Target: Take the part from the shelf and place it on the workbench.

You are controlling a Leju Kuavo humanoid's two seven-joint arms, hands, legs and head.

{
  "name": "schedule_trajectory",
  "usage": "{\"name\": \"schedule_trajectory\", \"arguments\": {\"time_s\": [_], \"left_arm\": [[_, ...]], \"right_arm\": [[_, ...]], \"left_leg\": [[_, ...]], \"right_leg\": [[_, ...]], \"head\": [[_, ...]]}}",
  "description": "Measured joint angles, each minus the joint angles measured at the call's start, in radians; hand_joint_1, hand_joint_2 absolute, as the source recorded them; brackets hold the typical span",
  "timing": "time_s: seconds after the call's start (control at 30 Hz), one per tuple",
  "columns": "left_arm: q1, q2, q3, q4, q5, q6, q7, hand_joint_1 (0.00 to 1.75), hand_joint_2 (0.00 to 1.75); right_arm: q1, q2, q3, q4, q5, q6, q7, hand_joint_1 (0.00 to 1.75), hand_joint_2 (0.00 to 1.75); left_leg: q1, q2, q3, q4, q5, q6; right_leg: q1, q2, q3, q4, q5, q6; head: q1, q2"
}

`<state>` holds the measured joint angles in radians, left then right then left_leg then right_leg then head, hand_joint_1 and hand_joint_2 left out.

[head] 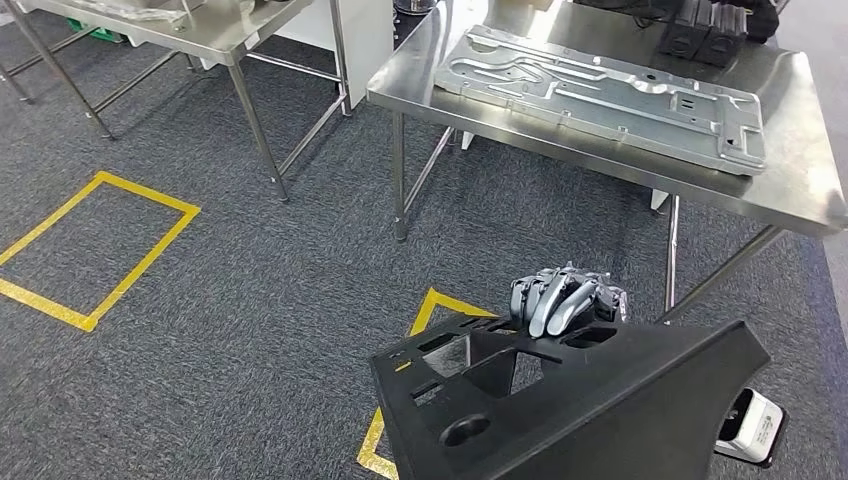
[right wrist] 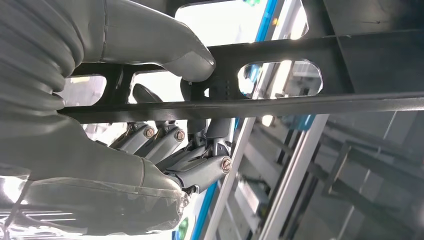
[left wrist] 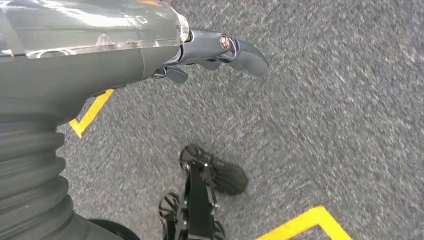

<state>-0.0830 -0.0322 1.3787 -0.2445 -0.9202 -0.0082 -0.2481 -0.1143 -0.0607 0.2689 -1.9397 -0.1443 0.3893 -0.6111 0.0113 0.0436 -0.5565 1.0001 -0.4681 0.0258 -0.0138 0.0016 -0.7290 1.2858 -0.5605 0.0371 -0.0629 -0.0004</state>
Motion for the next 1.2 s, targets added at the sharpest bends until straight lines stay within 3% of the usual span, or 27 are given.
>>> {"name": "schedule_trajectory", "arguments": {"time_s": [0.03,0.1,0.17,0.23,0.3,0.37,0.43,0.47,0.5,0.57,0.63,0.7,0.77,0.83,0.9,0.97,1.0,1.03,1.13,1.2], "left_arm": [[-0.001,0.0,0.0,0.0,0.0,0.0,0.0,0.0,1.75],[-0.003,-0.001,0.0,0.0,0.0,-0.001,0.0,0.0,1.75],[-0.005,-0.002,0.0,0.0,0.0,-0.002,-0.001,0.0,1.75],[-0.006,-0.002,0.0,0.0,0.001,-0.002,-0.002,0.0,1.75],[-0.008,-0.002,0.0,0.0,0.001,-0.002,-0.003,0.0,1.75],[-0.007,-0.003,0.0,0.0,0.002,-0.003,-0.004,0.0,1.75],[-0.002,-0.003,0.0,0.0,0.003,-0.002,-0.004,0.0,1.75],[0.0,-0.003,0.0,0.0,0.004,-0.002,-0.004,0.0,1.75],[0.001,-0.003,0.0,0.0,0.006,-0.002,-0.004,0.0,1.75],[0.001,-0.002,0.0,0.0,0.009,-0.001,-0.004,0.0,1.75],[0.001,-0.002,0.0,0.0,0.01,-0.001,-0.005,0.0,1.75],[0.001,-0.002,0.0,0.0,0.011,-0.001,-0.005,0.0,1.75],[-0.001,-0.002,0.001,0.0,0.012,-0.002,-0.006,0.0,1.75],[-0.004,-0.002,0.001,0.0,0.012,-0.003,-0.008,0.0,1.75],[-0.003,-0.002,0.001,0.0,0.012,-0.003,-0.008,0.0,1.75],[-0.001,-0.001,0.001,0.0,0.012,-0.003,-0.008,0.0,1.75],[-0.001,-0.001,0.002,0.0,0.012,-0.003,-0.008,0.0,1.75],[-0.001,-0.001,0.002,0.0,0.012,-0.003,-0.008,0.0,1.75],[-0.003,-0.001,0.003,0.0,0.012,-0.004,-0.009,0.0,1.75],[-0.005,-0.001,0.004,0.0,0.012,-0.004,-0.009,0.0,1.75]], "right_arm": [[0.0,0.0,0.0,0.0,0.0,-0.001,0.0,1.68,1.75],[-0.002,0.0,0.0,0.0,0.001,-0.002,0.0,1.68,1.75],[-0.005,0.0,0.0,-0.001,0.001,-0.003,0.0,1.68,1.75],[-0.006,0.0,0.0,-0.001,0.001,-0.003,0.0,1.68,1.75],[-0.006,0.0,0.0,-0.001,0.002,-0.002,0.0,1.68,1.75],[-0.008,0.0,0.0,-0.001,0.002,-0.002,0.0,1.68,1.75],[-0.008,0.0,0.0,0.0,0.002,-0.002,0.0,1.68,1.75],[-0.008,0.0,0.0,0.002,0.002,-0.002,0.0,1.68,1.75],[-0.008,0.0,0.0,0.004,0.002,-0.002,0.0,1.68,1.75],[-0.008,0.0,0.0,0.006,0.002,-0.002,-0.001,1.68,1.75],[-0.009,0.0,0.0,0.007,0.001,-0.002,-0.001,1.68,1.75],[-0.009,0.0,0.001,0.008,0.0,-0.002,-0.001,1.68,1.75],[-0.009,0.0,0.001,0.008,0.0,-0.004,-0.001,1.68,1.75],[-0.011,0.0,0.002,0.008,0.0,-0.006,-0.002,1.68,1.75],[-0.014,0.0,0.003,0.008,0.0,-0.008,-0.002,1.68,1.75],[-0.012,0.0,0.004,0.008,0.0,-0.009,-0.002,1.68,1.75],[-0.011,0.0,0.004,0.009,0.0,-0.009,-0.002,1.68,1.75],[-0.011,0.0,0.005,0.009,0.0,-0.01,-0.002,1.68,1.75],[-0.013,0.0,0.006,0.009,0.001,-0.012,-0.002,1.68,1.75],[-0.015,0.0,0.007,0.009,0.001,-0.015,-0.002,1.68,1.75]], "left_leg": [[-0.001,0.011,0.001,0.0,-0.001,-0.001],[-0.006,0.03,0.006,0.001,-0.004,-0.005],[-0.01,0.047,0.01,0.002,-0.008,-0.014],[-0.011,0.065,0.014,0.0,-0.01,-0.024],[-0.008,0.04,0.009,0.018,-0.027,-0.035],[-0.003,-0.013,-0.032,0.114,-0.084,-0.044],[-0.001,-0.034,-0.097,0.252,-0.144,-0.05],[0.0,-0.035,-0.117,0.292,-0.151,-0.053],[0.001,-0.035,-0.12,0.293,-0.137,-0.054],[0.006,-0.049,-0.073,0.182,-0.063,-0.055],[0.011,-0.089,-0.019,0.058,-0.015,-0.051],[0.009,-0.107,-0.003,0.02,-0.014,-0.04],[0.008,-0.088,0.0,0.015,-0.008,-0.025],[0.01,-0.067,0.003,0.006,-0.003,-0.01],[0.007,-0.044,0.004,0.003,-0.003,0.0],[0.004,-0.018,0.004,0.003,-0.005,0.002],[0.004,-0.006,0.005,0.003,-0.006,0.001],[0.003,0.006,0.007,0.003,-0.008,0.0],[-0.001,0.034,0.017,0.004,-0.017,-0.011],[-0.005,0.051,0.022,0.004,-0.023,-0.022]], "right_leg": [[0.001,-0.007,0.032,-0.057,0.03,-0.004],[0.01,-0.052,0.117,-0.206,0.083,-0.018],[0.021,-0.078,0.155,-0.279,0.098,-0.032],[0.022,-0.056,0.152,-0.285,0.101,-0.039],[0.016,-0.033,0.154,-0.294,0.109,-0.049],[0.011,-0.013,0.155,-0.3,0.115,-0.057],[0.011,0.011,0.153,-0.298,0.116,-0.061],[0.011,0.025,0.152,-0.297,0.115,-0.061],[0.01,0.038,0.152,-0.294,0.115,-0.06],[0.008,0.066,0.153,-0.287,0.112,-0.056],[0.009,0.089,0.149,-0.277,0.108,-0.046],[0.008,0.109,0.14,-0.273,0.11,-0.034],[0.004,0.117,0.133,-0.272,0.112,-0.021],[0.005,0.076,0.112,-0.23,0.086,-0.012],[0.005,0.023,0.052,-0.109,0.025,-0.007],[0.001,0.007,-0.01,0.008,-0.015,-0.003],[0.0,0.004,-0.018,0.02,-0.008,-0.002],[-0.001,-0.001,-0.002,-0.012,0.017,-0.003],[0.007,-0.051,0.107,-0.22,0.104,-0.015],[0.015,-0.064,0.133,-0.275,0.113,-0.024]], "head": [[0.0,0.0],[0.0,0.0],[0.0,0.0],[0.0,0.0],[0.0,0.0],[0.0,0.0],[0.0,0.0],[0.0,0.0],[0.0,0.0],[0.0,0.0],[0.0,0.0],[0.0,0.0],[0.0,0.0],[0.0,0.0],[0.0,0.0],[0.0,0.0],[0.0,0.0],[0.0,0.0],[0.0,0.0],[0.0,0.0]]}}
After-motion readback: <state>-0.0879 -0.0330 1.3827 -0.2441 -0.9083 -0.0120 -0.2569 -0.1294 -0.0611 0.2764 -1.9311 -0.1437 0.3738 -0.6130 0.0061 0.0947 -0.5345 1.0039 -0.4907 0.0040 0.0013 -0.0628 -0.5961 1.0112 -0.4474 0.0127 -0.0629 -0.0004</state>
